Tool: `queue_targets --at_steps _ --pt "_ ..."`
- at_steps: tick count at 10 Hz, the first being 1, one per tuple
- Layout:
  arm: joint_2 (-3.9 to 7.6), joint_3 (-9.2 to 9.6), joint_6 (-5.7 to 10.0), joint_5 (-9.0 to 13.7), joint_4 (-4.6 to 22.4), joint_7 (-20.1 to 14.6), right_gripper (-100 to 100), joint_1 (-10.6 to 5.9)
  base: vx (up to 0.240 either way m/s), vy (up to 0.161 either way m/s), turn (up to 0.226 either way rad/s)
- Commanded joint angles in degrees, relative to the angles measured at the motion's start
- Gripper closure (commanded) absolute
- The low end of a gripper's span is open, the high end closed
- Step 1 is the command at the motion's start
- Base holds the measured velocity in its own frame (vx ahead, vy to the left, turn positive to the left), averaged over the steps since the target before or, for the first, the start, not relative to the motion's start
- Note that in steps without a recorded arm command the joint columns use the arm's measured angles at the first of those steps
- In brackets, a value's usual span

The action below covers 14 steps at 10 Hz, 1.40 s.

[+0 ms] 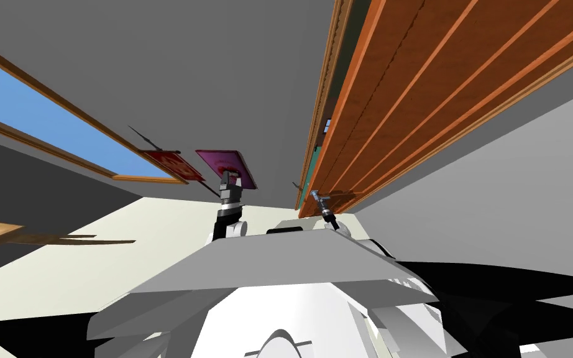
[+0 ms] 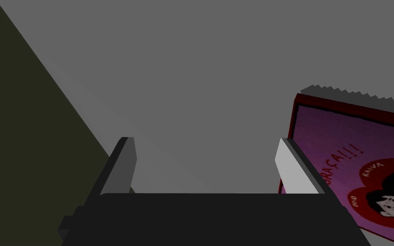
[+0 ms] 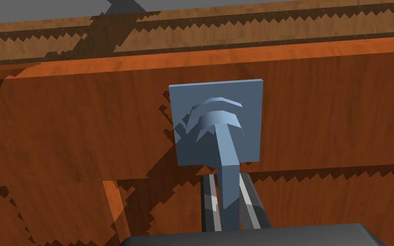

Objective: Pull the door open

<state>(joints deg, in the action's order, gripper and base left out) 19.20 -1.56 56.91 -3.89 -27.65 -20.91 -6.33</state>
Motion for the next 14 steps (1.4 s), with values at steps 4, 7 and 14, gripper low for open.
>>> queue_targets --at_steps 4,7,14 --pt "0.70 1.21 0.92 -0.5 -1.9 -1.3 100 2.88 -0.069 -0.045 0.062" --pt "1.36 1.21 2.16 -0.5 -1.4 -1.9 100 3.50 -0.135 -0.038 0.117" --pt "4.12 1.20 7.36 -0.5 0.7 -4.4 100 6.08 -0.090 -0.036 0.123"
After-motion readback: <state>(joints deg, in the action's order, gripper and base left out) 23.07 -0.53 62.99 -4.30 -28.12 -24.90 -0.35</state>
